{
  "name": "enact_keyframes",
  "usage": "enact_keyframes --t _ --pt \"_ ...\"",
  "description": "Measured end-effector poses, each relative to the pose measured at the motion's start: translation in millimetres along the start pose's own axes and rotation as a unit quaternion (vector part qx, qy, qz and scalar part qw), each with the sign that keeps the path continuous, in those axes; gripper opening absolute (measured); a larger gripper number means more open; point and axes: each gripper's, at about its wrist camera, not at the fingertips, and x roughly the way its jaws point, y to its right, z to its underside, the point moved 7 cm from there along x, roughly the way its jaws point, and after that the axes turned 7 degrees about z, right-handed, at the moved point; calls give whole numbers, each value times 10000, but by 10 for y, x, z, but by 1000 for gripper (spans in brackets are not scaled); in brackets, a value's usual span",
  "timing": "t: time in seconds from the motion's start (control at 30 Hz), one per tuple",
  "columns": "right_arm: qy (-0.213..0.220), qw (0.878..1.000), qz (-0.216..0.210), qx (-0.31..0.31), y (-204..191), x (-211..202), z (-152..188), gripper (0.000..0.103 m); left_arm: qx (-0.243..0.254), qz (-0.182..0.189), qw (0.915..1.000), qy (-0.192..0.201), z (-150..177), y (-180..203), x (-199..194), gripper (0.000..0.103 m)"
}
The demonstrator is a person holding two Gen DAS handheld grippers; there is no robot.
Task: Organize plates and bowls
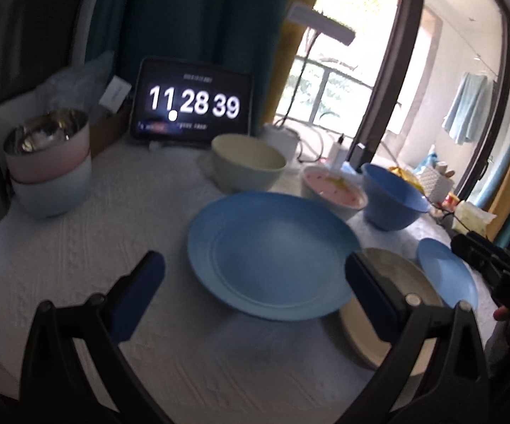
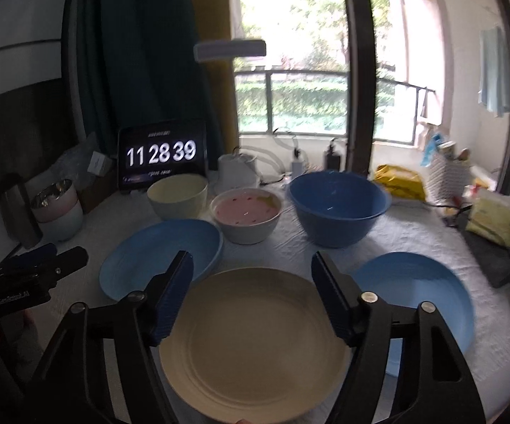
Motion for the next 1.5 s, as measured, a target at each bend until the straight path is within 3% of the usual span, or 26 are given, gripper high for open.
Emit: enact_keyframes --t 0.13,0.4,0.6,1.07,1.27,1.5 --pt "-217 9996 -191 -77 -142 282 -15 61 -164 -84 9996 -217 -6 -181 213 101" --pt "-609 9967 -505 -177 -368 767 -20 49 -538 -119 9956 -760 40 -441 585 87" --pt "-936 9936 -616 -147 -411 1044 44 33 -810 -132 9888 -1247 154 -546 812 62" --pt "-1397 9851 -986 -190 -623 1293 200 31 -623 -283 9890 -1312 163 -499 893 47" --pt "-1431 9855 -873 -262 -634 1328 207 30 -711 -328 9884 -1300 150 -533 887 36" --pt "-1345 9881 -701 -270 -587 1280 194 23 -646 -368 9896 -1228 160 -429 732 34"
